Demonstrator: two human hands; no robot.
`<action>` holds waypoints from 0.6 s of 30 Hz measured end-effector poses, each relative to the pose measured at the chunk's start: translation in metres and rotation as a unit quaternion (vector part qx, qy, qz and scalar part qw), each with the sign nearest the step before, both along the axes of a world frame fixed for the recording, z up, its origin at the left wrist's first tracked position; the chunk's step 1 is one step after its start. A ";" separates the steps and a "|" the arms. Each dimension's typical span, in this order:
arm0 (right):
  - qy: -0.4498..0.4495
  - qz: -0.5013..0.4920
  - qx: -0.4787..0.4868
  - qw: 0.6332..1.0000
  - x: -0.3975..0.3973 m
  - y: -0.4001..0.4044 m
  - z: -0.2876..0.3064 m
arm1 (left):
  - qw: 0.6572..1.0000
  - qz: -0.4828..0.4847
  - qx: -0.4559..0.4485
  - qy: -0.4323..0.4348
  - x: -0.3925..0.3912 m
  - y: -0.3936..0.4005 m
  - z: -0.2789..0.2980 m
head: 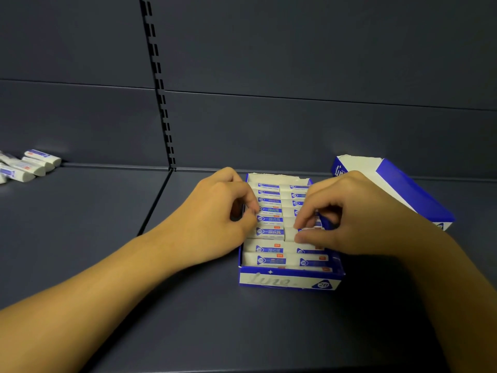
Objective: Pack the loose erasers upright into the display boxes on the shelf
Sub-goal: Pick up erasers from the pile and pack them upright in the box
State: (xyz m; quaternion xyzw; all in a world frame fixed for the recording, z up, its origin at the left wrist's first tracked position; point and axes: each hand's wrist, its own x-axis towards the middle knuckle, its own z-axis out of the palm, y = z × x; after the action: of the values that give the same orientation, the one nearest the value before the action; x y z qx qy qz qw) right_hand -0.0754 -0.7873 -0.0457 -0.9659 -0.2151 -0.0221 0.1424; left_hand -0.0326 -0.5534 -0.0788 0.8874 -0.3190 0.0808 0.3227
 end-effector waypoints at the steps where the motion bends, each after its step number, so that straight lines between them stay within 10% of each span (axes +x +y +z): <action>1: 0.001 0.002 -0.002 1.000 0.000 -0.001 0.000 | 1.000 0.000 0.000 -0.001 0.000 0.000 0.000; 18: -0.019 0.036 0.013 0.999 0.002 -0.005 -0.005 | 1.000 -0.009 0.000 -0.017 0.001 0.000 -0.004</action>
State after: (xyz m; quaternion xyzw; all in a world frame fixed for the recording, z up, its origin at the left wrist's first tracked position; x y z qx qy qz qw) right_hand -0.0732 -0.7919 -0.0508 -0.9550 -0.2520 -0.0377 0.1518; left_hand -0.0320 -0.5538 -0.0827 0.8832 -0.3321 0.0929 0.3178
